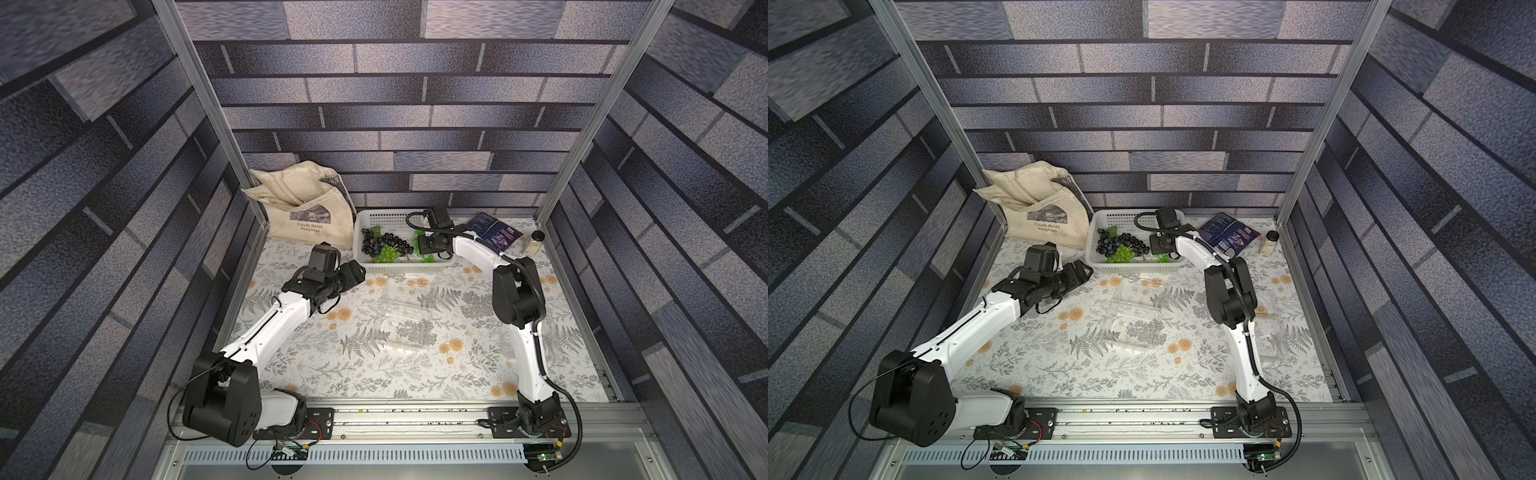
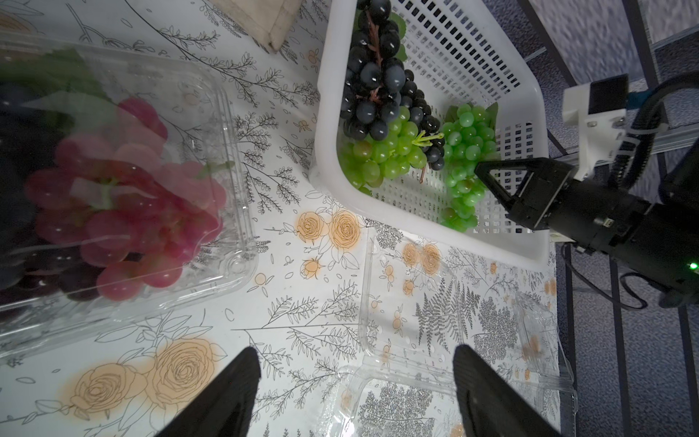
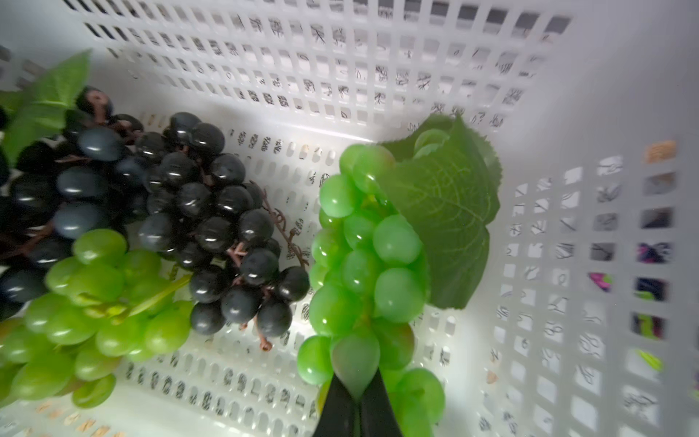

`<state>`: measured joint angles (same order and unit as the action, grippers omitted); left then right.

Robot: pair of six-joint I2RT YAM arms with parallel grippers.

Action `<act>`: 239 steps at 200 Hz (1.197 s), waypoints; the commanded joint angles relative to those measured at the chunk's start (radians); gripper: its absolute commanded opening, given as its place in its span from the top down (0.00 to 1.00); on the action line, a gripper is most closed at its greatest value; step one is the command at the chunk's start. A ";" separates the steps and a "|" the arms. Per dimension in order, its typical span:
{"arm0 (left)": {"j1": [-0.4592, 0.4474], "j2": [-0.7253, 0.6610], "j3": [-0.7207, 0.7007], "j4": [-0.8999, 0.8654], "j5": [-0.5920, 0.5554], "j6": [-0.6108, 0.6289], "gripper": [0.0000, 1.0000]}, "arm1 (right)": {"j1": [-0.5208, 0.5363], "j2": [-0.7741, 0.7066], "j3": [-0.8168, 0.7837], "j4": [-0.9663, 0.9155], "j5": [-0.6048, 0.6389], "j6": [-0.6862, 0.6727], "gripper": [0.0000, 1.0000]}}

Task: Pack grapes into containers
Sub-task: Pick up the grape from the basket.

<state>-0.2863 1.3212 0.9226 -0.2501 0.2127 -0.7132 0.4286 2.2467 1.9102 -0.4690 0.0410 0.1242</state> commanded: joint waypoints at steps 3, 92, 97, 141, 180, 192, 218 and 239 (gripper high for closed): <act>0.004 -0.024 -0.016 -0.005 0.005 0.012 0.17 | -0.007 -0.127 0.002 -0.005 -0.025 -0.037 1.00; 0.003 -0.064 -0.025 -0.012 -0.006 0.015 0.17 | -0.004 -0.364 -0.073 -0.069 -0.147 -0.073 1.00; 0.004 -0.067 -0.025 -0.014 -0.006 0.014 0.17 | -0.004 -0.380 -0.084 -0.069 -0.155 -0.072 1.00; -0.006 -0.092 -0.025 -0.030 -0.014 0.017 0.17 | 0.008 -0.518 -0.182 -0.102 -0.240 -0.074 1.00; -0.029 -0.130 -0.024 -0.069 -0.052 0.031 0.17 | 0.060 -0.640 -0.300 -0.126 -0.270 -0.071 1.00; -0.035 -0.144 -0.027 -0.080 -0.060 0.031 0.17 | 0.089 -0.670 -0.331 -0.136 -0.260 -0.072 1.00; -0.042 -0.184 -0.043 -0.095 -0.072 0.030 0.17 | 0.167 -0.723 -0.395 -0.159 -0.230 -0.070 1.00; -0.043 -0.215 -0.054 -0.114 -0.079 0.028 0.17 | 0.230 -0.762 -0.455 -0.166 -0.216 -0.057 1.00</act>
<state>-0.3225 1.1503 0.8917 -0.3157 0.1658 -0.7063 0.6033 1.5414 1.5112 -0.6083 -0.1856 0.0650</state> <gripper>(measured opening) 0.831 0.049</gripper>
